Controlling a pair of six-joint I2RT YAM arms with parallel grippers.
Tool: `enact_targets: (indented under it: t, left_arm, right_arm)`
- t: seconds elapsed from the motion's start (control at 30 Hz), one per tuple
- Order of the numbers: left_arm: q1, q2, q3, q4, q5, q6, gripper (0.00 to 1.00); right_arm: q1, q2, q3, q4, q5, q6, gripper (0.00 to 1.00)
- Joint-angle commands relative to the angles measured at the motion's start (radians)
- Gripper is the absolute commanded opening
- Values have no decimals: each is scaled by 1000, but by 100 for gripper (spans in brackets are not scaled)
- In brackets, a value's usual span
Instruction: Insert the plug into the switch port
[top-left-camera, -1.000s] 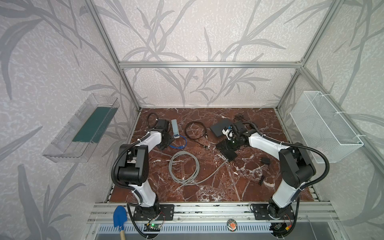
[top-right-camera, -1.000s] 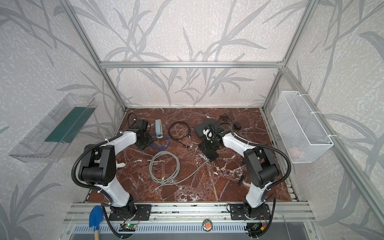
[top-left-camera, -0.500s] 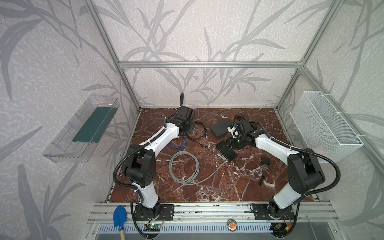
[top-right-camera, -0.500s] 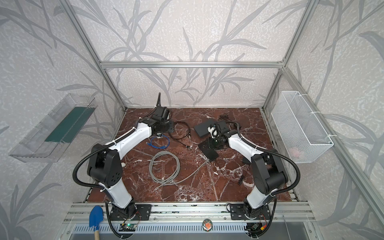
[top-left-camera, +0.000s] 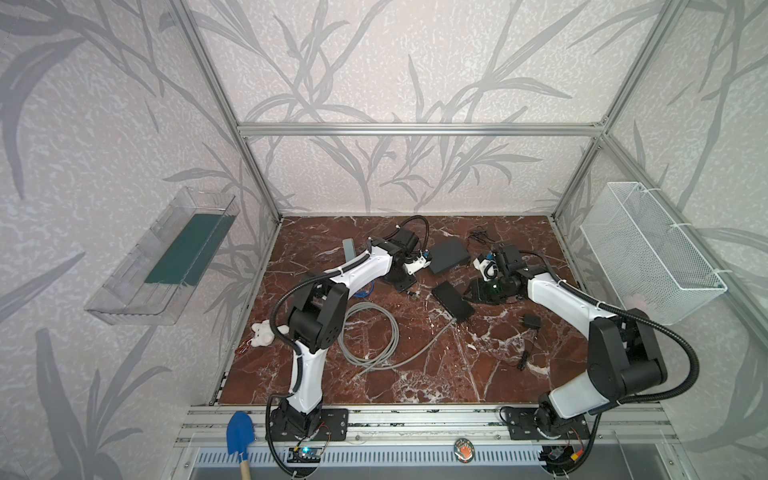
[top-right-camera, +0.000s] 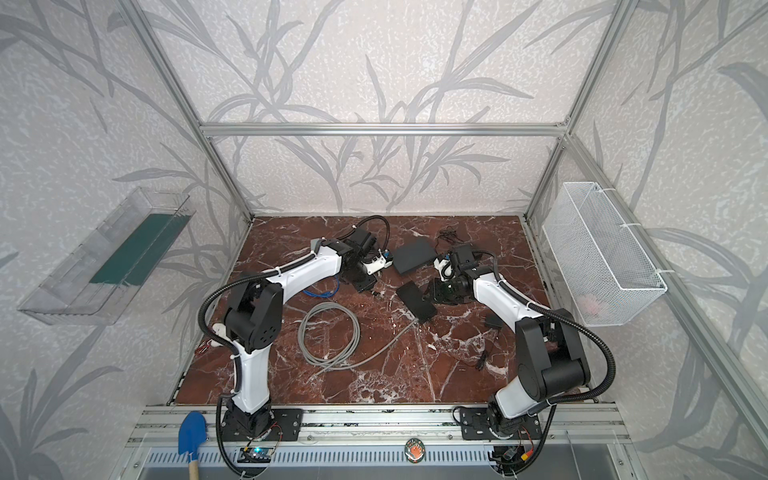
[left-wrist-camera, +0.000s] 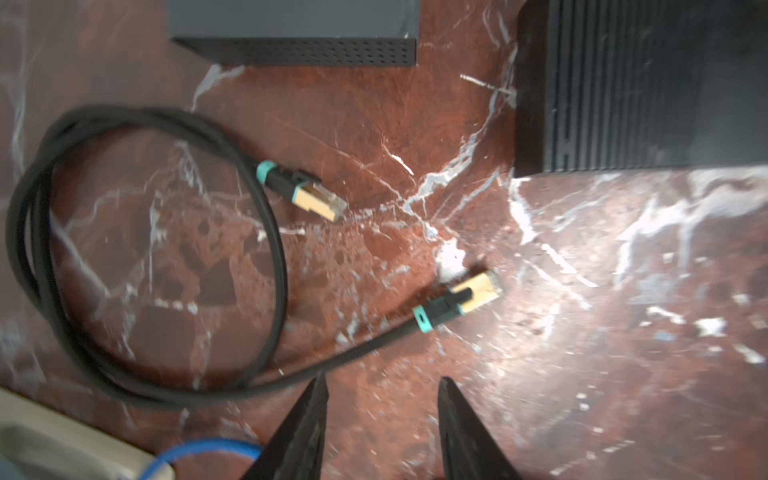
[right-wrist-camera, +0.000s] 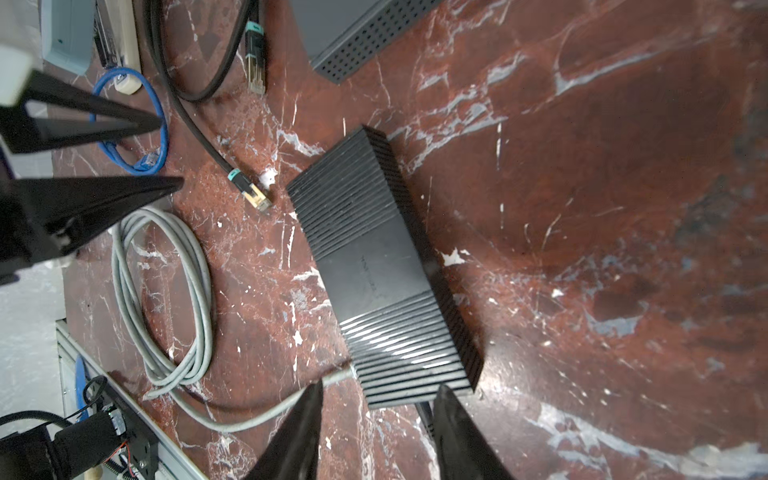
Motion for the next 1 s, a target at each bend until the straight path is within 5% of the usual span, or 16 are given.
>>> enact_targets:
  t: [0.0, 0.4, 0.53, 0.73, 0.97]
  left_arm:
    - [5, 66, 78, -146, -13, 215, 46]
    - [-14, 202, 175, -227, 43, 277, 40]
    - [-33, 219, 169, -242, 73, 260, 20]
    - [-44, 106, 93, -154, 179, 188, 5]
    - [-50, -51, 44, -27, 282, 106, 1]
  right_arm:
    - [3, -41, -29, -51, -33, 5, 45]
    - [3, -74, -23, -124, -33, -13, 45]
    - [3, -61, -1, -144, -44, -23, 44]
    - [3, -64, -7, -115, -121, 30, 44]
    - [3, -38, -10, 85, -233, 211, 44]
